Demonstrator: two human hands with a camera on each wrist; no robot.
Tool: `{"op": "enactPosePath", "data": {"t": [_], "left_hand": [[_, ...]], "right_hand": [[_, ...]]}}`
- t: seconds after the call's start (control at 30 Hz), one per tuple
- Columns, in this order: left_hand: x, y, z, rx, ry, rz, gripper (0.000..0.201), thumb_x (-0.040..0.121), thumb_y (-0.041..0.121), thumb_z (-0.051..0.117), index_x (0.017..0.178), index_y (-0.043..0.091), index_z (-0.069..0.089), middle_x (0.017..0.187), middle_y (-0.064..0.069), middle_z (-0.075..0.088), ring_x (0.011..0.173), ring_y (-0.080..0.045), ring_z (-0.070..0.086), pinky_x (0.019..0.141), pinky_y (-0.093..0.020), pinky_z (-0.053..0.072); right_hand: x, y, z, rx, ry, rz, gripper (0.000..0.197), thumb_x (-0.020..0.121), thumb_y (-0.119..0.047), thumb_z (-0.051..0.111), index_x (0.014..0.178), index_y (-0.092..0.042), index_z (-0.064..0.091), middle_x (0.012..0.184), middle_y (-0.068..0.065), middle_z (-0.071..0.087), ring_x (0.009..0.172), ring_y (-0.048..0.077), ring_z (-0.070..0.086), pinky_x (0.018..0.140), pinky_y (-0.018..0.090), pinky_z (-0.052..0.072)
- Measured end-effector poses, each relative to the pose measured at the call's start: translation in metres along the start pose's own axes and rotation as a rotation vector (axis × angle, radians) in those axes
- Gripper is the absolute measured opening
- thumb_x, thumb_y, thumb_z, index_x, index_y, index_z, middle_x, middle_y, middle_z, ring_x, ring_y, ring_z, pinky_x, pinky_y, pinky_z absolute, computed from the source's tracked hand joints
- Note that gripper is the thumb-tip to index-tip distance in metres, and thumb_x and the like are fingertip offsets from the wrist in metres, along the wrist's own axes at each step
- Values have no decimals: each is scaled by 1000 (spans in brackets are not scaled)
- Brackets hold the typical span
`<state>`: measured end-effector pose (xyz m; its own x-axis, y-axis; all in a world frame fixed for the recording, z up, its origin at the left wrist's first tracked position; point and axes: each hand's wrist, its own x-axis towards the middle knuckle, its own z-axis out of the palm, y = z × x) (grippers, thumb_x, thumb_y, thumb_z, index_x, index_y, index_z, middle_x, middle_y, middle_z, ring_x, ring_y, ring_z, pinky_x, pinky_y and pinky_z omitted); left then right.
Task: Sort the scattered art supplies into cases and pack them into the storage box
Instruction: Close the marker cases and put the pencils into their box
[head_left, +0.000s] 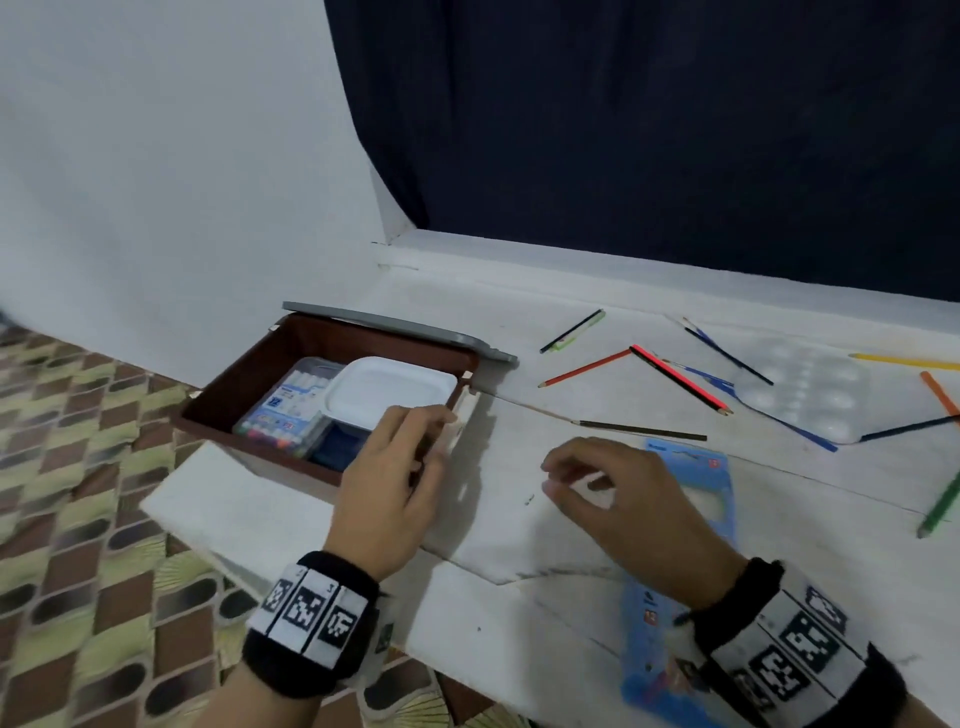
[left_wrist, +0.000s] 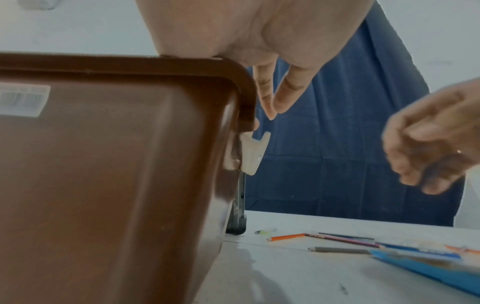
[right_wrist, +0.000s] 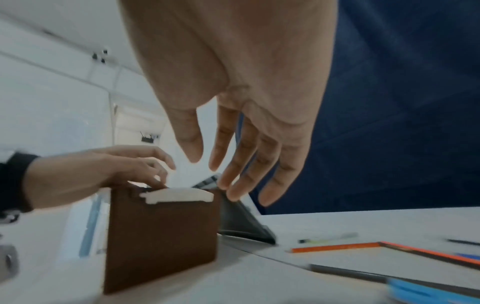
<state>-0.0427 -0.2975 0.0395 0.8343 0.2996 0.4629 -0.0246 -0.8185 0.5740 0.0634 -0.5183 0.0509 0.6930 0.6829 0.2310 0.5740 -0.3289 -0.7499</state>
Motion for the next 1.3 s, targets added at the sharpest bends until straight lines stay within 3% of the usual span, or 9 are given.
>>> {"op": "enactPosePath", "data": {"t": [0.13,0.27,0.47,0.6,0.7,0.83,0.97,1.17,1.3], "left_hand": [[9,-23,-36,-157,-6,33,20,97,20,54,115,23,61,112,8,59,109,-12,59,88,-25,48],[29,-93,-98,129,-140,71,26,92,35,54,114,27,63,114,13,59,110,-12,55,95,-25,41],[79,-180,-147,384,-693,-26,108,61,99,23,142,34,49,153,10,39,141,-10,35,109,-9,15],[104,-186,-138,494,-882,23,127,45,104,13,150,36,35,158,10,29,140,-8,36,112,-9,17],[108,-192,-128,578,-898,100,132,39,107,14,151,39,25,148,8,27,128,-15,47,108,-32,42],[109,-198,-120,564,-825,128,108,61,87,59,151,38,25,144,6,27,130,-16,39,106,-35,46],[108,-195,-118,485,-813,144,90,74,63,72,150,38,31,151,6,30,136,-19,40,110,-38,43],[105,-198,-134,288,-722,133,75,76,57,76,143,36,49,150,12,45,136,-7,41,108,-13,27],[96,-200,-134,224,-664,129,69,76,53,78,138,33,55,144,13,50,131,-2,42,106,-13,26]], "right_hand": [[27,-42,38,20,-66,-174,5,93,-23,66,95,-26,68,91,-18,66,91,4,63,77,21,49],[63,-68,69,-107,-59,-290,10,93,-25,63,101,-24,67,96,-14,64,92,6,59,80,27,49],[121,-85,109,-400,-199,-331,23,91,-26,63,114,-24,64,114,-8,60,106,12,50,91,33,46],[139,-92,129,-513,-326,-388,25,86,-19,68,110,-23,68,111,-4,62,104,19,52,83,41,47],[143,-92,137,-608,-381,-407,28,82,-21,73,109,-22,67,112,-2,62,107,22,52,80,42,47],[153,-85,142,-689,-449,-451,36,76,-23,78,110,-22,67,119,0,60,117,26,51,80,46,48],[162,-82,144,-799,-511,-586,37,73,-20,79,108,-25,69,134,3,54,133,30,41,87,46,46],[169,-75,150,-843,-624,-602,44,78,-20,73,119,-34,68,158,12,25,147,34,19,99,52,41],[171,-71,164,-902,-608,-640,35,86,-25,72,117,-39,68,160,15,20,147,37,17,103,60,36]]}}
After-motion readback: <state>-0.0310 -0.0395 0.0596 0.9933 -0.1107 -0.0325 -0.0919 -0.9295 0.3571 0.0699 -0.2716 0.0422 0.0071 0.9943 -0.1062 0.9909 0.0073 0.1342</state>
